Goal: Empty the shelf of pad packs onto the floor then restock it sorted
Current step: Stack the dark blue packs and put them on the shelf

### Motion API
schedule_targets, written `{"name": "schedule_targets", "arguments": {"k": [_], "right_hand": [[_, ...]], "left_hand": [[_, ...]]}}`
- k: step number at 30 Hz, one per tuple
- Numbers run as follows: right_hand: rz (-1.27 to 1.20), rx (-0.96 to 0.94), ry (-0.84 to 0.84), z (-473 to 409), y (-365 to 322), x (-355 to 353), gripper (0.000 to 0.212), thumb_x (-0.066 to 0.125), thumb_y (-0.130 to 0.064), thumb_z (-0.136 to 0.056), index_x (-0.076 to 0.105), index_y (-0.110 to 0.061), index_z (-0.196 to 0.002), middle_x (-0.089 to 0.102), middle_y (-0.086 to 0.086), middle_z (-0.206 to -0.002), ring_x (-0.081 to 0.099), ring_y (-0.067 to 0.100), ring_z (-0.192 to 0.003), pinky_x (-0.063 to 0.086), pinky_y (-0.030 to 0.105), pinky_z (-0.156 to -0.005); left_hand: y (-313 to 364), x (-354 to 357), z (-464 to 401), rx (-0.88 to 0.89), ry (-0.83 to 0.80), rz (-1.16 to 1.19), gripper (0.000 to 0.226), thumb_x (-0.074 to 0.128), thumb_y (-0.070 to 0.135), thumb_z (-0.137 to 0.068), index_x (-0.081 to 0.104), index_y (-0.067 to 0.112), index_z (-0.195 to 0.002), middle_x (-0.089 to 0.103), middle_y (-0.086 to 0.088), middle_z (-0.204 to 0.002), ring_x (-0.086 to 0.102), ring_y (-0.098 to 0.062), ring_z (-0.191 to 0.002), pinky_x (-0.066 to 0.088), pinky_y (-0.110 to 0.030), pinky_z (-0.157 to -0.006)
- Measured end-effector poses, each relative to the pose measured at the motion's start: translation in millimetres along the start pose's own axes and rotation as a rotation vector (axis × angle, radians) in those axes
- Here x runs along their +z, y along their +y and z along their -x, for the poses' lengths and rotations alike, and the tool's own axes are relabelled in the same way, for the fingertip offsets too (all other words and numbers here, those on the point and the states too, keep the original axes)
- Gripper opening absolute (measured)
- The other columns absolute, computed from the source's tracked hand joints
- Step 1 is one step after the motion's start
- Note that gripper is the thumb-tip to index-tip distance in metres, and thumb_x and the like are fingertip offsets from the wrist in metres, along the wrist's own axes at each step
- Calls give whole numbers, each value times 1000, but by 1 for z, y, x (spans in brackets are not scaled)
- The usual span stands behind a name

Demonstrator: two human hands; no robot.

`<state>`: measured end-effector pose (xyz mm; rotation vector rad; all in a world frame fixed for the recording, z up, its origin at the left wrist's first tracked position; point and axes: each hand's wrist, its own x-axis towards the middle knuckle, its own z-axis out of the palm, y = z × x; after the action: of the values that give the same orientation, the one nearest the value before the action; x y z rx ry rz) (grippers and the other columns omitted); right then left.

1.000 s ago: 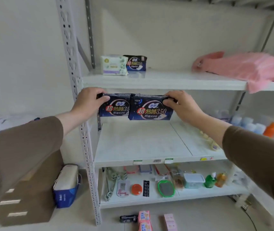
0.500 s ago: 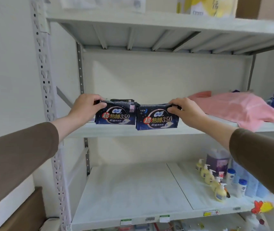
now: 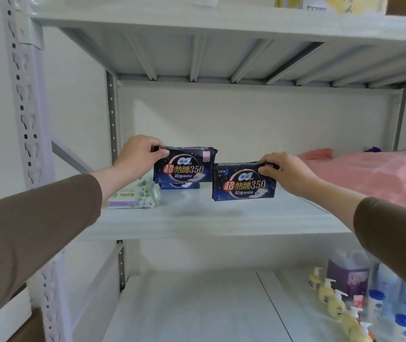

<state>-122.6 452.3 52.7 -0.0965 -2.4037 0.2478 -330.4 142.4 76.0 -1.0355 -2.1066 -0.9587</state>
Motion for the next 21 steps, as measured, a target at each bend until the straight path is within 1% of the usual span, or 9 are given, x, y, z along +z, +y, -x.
{"name": "schedule_targets", "arguments": {"k": [2,5,6,8,11,13,15,19,21], "right_hand": [[-10,6,-4,-13,7,5,9,59,-26,-94,68,-29,-93,66,-13,-83,61,18,-81,50,45,-78],[-66,8,-15,-31,17,12,8,62,-23,-93,68,-28,-90,68,-10,-83,63,15,-79,51,42,-73],[-85,8,-23,-37,19,15,8,62,-22,-93,68,-26,-91,68,-9,-84,63,14,-79,50,40,-72],[-117,5,-42,-48,24,22,8,62,-20,-94,69,-23,-93,68,-9,-86,63,14,-81,47,34,-70],[-145,-11,-65,-66,32,36,8,62,-19,-94,70,-22,-95,68,-10,-87,62,13,-83,46,31,-71],[-175,-16,-67,-77,39,45,9,61,-20,-94,70,-22,-95,68,-10,-88,62,12,-84,46,29,-70],[-219,-16,-67,-86,44,55,9,61,-20,-94,70,-22,-95,69,-9,-89,62,11,-84,46,27,-69],[-272,-7,-99,-101,51,75,9,62,-19,-94,70,-24,-92,68,-9,-89,62,9,-82,46,25,-68],[-266,-12,-103,-109,53,84,10,63,-19,-93,69,-27,-90,68,-11,-87,61,8,-81,46,24,-68]], "left_hand": [[-5,11,-18,-1,-14,-3,17,66,31,-93,77,18,-96,72,5,-89,63,-16,-86,48,-33,-76],[-17,30,-43,-13,-53,-32,17,68,33,-91,77,18,-92,71,4,-85,62,-14,-78,47,-31,-69],[-20,36,-50,-21,-65,-36,17,69,33,-90,78,19,-91,72,4,-85,63,-15,-77,48,-32,-70],[-27,48,-66,-47,-80,-33,15,71,33,-88,78,20,-89,73,4,-86,64,-16,-82,50,-33,-76],[-34,62,-82,-80,-141,-73,14,73,31,-87,79,19,-89,71,8,-88,63,-14,-84,47,-29,-76],[-40,72,-93,-96,-216,-111,13,74,29,-86,80,17,-88,73,8,-87,64,-12,-82,49,-28,-74],[-47,78,-103,-116,-278,-151,10,76,27,-84,81,18,-85,73,9,-81,65,-11,-77,49,-26,-70],[-60,91,-114,-145,-355,-192,7,77,23,-82,80,18,-81,72,9,-73,67,-12,-69,57,-30,-72],[-67,97,-118,-153,-390,-207,5,78,21,-81,80,16,-80,72,7,-73,68,-14,-69,59,-32,-73]]}}
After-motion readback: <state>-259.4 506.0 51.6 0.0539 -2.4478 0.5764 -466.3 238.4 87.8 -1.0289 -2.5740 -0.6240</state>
